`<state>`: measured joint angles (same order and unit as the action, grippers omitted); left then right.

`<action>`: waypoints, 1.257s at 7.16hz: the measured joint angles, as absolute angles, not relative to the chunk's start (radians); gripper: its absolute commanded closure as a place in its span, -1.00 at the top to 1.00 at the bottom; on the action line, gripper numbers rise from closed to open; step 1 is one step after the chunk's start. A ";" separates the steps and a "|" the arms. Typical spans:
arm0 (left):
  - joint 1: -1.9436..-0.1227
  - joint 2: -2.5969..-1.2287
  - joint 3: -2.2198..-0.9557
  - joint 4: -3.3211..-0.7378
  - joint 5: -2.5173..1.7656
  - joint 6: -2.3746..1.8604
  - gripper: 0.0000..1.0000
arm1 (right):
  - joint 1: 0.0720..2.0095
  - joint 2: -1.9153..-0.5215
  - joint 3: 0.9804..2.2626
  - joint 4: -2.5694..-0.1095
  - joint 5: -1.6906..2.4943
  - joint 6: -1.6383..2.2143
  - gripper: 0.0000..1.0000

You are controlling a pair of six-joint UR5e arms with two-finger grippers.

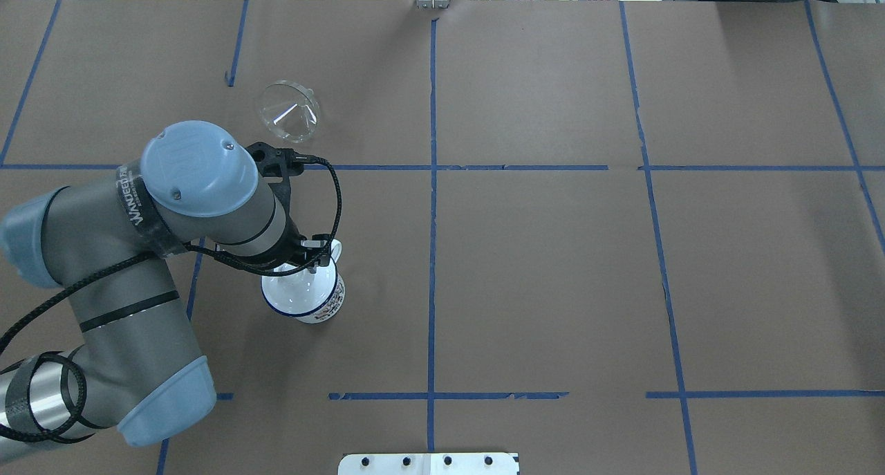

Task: Place funnel on cup
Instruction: 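Grasp the lid knob with the left gripper and lift it off, then carry the lid with the left gripper beside the mug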

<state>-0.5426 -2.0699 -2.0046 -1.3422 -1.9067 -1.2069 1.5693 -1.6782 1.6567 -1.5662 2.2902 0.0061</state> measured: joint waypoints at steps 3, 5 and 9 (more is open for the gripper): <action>-0.543 -2.069 -2.011 -1.341 -1.908 -1.207 -0.92 | 1.569 -1.678 1.657 -1.566 2.290 0.006 1.00; -0.545 -2.070 -2.016 -1.340 -1.909 -1.207 -1.00 | 1.569 -1.678 1.657 -1.566 2.290 0.006 1.00; -0.662 -2.081 -2.154 -1.155 -1.961 -1.098 -1.00 | 1.569 -1.678 1.657 -1.566 2.290 0.006 1.00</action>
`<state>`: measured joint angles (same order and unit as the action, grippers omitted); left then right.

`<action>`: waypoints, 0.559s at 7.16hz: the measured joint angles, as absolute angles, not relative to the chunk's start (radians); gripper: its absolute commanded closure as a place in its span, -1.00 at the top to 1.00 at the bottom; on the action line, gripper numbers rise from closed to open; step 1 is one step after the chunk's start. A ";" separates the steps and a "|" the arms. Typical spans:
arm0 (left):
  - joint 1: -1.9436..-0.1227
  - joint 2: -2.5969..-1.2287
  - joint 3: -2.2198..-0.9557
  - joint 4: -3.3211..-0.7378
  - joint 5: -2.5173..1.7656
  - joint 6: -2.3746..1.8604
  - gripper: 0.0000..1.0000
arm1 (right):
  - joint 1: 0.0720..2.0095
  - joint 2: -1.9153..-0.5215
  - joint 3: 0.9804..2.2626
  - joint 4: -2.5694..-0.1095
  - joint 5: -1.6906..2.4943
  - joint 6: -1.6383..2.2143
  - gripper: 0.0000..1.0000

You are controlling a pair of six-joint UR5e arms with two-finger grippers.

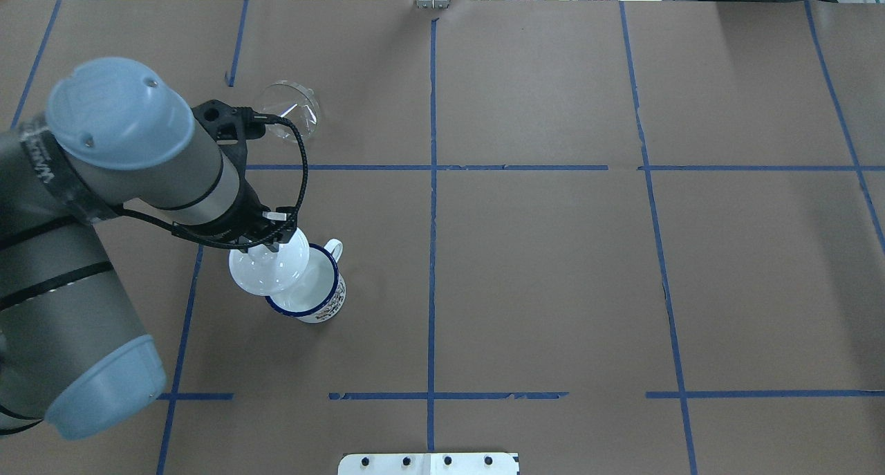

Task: Place funnel on cup
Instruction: 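Carry the lid with the left gripper beside the mug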

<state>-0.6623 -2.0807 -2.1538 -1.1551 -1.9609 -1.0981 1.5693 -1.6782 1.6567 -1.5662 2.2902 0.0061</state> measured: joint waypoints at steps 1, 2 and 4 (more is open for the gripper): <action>-0.719 -2.078 -2.172 -1.118 -1.969 -1.014 -1.00 | 1.569 -1.678 1.657 -1.566 2.290 0.006 1.00; -0.764 -2.066 -2.171 -1.104 -1.970 -0.920 -1.00 | 1.569 -1.678 1.657 -1.566 2.290 0.006 1.00; -0.795 -2.007 -2.138 -1.139 -1.967 -0.791 -1.00 | 1.569 -1.678 1.657 -1.566 2.290 0.006 1.00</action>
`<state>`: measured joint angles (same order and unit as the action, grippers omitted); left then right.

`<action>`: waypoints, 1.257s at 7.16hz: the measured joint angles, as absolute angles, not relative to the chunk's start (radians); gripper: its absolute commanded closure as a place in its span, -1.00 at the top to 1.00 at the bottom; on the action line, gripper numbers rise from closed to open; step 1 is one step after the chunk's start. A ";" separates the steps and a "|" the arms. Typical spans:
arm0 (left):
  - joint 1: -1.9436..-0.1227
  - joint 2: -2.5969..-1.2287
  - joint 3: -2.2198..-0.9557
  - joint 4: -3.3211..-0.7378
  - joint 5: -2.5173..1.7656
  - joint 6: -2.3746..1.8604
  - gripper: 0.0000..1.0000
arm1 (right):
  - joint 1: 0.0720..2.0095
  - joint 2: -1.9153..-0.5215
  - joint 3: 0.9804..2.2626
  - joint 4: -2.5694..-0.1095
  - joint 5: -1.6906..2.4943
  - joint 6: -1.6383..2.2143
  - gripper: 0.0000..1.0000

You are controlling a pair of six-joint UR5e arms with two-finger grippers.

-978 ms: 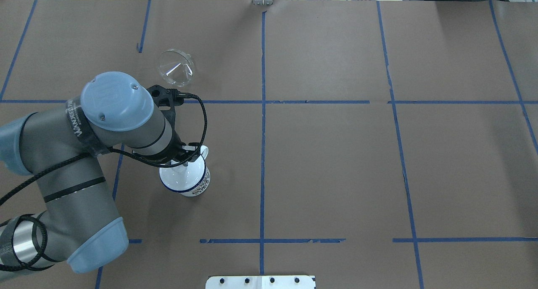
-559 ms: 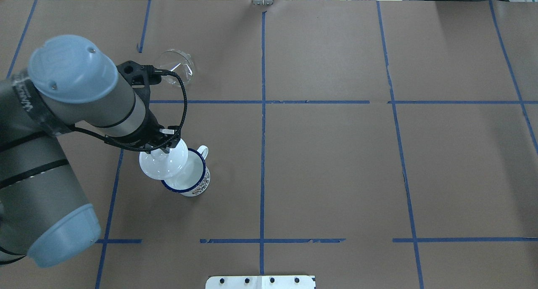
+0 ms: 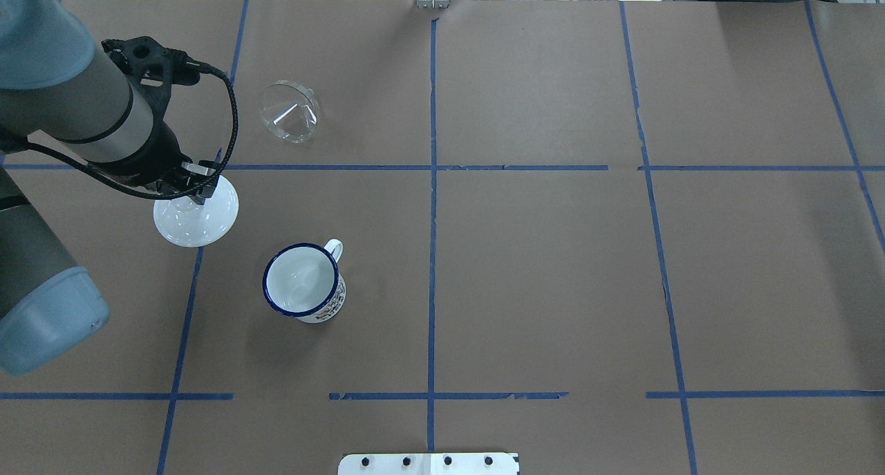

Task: Place funnel on cup
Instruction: 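Carry the lid with the left gripper beside the mug, then lower the lid onto the table beside the mug and open the left gripper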

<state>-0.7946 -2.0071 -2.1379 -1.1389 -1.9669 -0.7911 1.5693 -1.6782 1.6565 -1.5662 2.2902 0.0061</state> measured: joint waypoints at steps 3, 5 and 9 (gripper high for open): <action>-0.795 -1.948 -1.964 -1.351 -1.968 -0.779 -1.00 | 1.569 -1.678 1.656 -1.566 2.290 0.006 1.00; -0.788 -1.944 -1.840 -1.485 -1.970 -0.799 -1.00 | 1.569 -1.678 1.657 -1.566 2.290 0.006 1.00; -0.773 -1.946 -1.746 -1.599 -1.977 -0.812 -1.00 | 1.569 -1.678 1.657 -1.566 2.290 0.006 1.00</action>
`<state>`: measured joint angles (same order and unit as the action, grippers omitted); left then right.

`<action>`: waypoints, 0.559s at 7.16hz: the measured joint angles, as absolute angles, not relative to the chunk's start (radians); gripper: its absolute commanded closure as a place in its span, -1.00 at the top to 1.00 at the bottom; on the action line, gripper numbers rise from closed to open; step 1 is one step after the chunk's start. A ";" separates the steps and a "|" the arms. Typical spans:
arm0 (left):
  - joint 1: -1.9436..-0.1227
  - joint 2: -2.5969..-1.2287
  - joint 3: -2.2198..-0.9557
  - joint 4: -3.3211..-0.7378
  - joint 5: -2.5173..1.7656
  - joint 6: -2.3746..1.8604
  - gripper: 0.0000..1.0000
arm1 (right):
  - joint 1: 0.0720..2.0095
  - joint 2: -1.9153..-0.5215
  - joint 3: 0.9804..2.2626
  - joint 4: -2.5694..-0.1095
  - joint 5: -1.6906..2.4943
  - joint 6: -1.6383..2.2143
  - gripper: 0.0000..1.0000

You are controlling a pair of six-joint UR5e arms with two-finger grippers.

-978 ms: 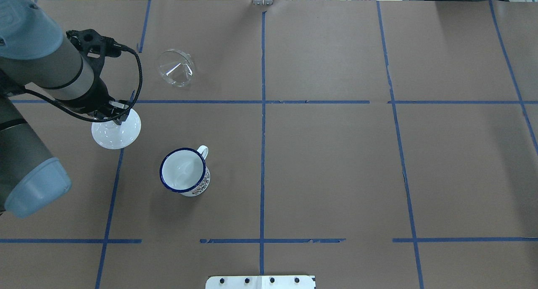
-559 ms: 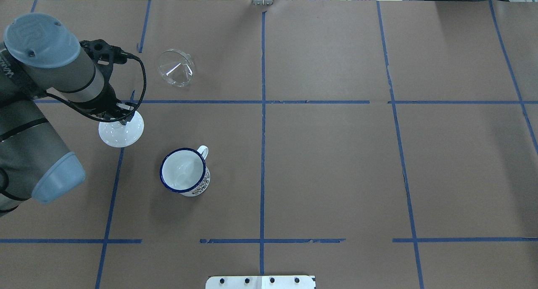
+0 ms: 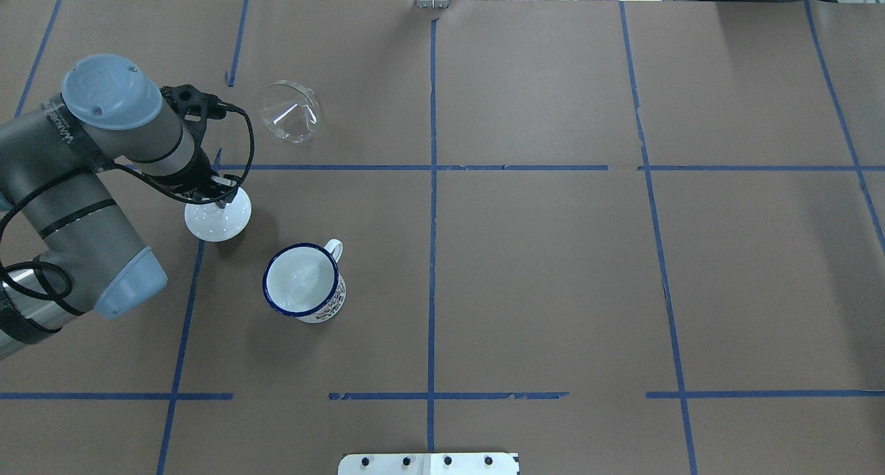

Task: Place funnel on cup
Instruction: 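Lower the lid onto the table beside the mug and open the left gripper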

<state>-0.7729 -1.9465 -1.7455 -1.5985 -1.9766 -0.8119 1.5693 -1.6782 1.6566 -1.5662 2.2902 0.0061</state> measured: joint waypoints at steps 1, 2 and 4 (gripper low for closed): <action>-0.769 -1.947 -1.744 -1.600 -1.989 -0.815 -1.00 | 1.569 -1.678 1.657 -1.566 2.290 0.006 1.00; -0.766 -1.948 -1.743 -1.601 -2.020 -0.816 -1.00 | 1.569 -1.678 1.657 -1.566 2.290 0.006 1.00; -0.754 -1.949 -1.747 -1.601 -2.065 -0.822 0.99 | 1.569 -1.678 1.657 -1.566 2.290 0.006 1.00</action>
<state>-0.7542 -1.9491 -1.7466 -1.6005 -2.0648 -0.8225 1.5693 -1.6782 1.6567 -1.5662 2.2902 0.0061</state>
